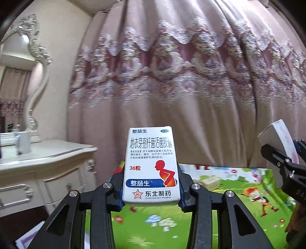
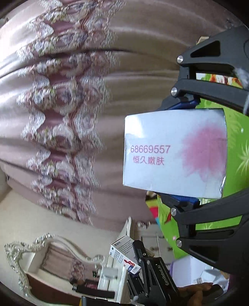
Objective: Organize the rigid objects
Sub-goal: 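Carry both boxes to the storage box and open both tools inside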
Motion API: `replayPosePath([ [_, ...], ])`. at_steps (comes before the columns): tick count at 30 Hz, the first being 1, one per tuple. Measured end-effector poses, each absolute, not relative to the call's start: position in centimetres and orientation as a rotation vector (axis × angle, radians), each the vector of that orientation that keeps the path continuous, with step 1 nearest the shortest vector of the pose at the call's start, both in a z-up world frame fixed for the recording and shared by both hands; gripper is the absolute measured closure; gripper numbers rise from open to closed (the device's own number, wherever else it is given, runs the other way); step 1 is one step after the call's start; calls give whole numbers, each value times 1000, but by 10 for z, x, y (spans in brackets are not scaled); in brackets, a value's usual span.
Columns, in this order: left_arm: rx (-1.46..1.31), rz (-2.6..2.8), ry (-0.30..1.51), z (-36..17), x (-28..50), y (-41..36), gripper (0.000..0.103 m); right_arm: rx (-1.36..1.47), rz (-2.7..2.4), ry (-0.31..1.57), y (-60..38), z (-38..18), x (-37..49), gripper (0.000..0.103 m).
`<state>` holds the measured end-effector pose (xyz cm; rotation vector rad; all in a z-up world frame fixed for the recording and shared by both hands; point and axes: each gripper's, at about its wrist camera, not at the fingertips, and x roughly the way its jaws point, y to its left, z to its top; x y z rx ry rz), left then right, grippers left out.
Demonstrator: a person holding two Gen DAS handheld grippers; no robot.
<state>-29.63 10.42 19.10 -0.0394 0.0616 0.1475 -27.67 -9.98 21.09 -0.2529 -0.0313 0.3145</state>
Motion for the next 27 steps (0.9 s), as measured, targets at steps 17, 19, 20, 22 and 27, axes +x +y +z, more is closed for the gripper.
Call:
replayPosePath([
  [17,-241,362,456,111,-342,229,61,-441,863,315,59,151,-275,34],
  [19,-263,401,490,102,-344,242,61,-465,908,366,75,137,-274,34],
  [20,-271,418,507,97,-347,248,61,-476,933,390,83,130,-275,34],
  [22,-297,444,547,86,-348,260,61,-526,989,457,102,112,-278,34],
  [27,-402,479,646,60,-347,288,61,-602,1066,551,125,74,-289,34],
])
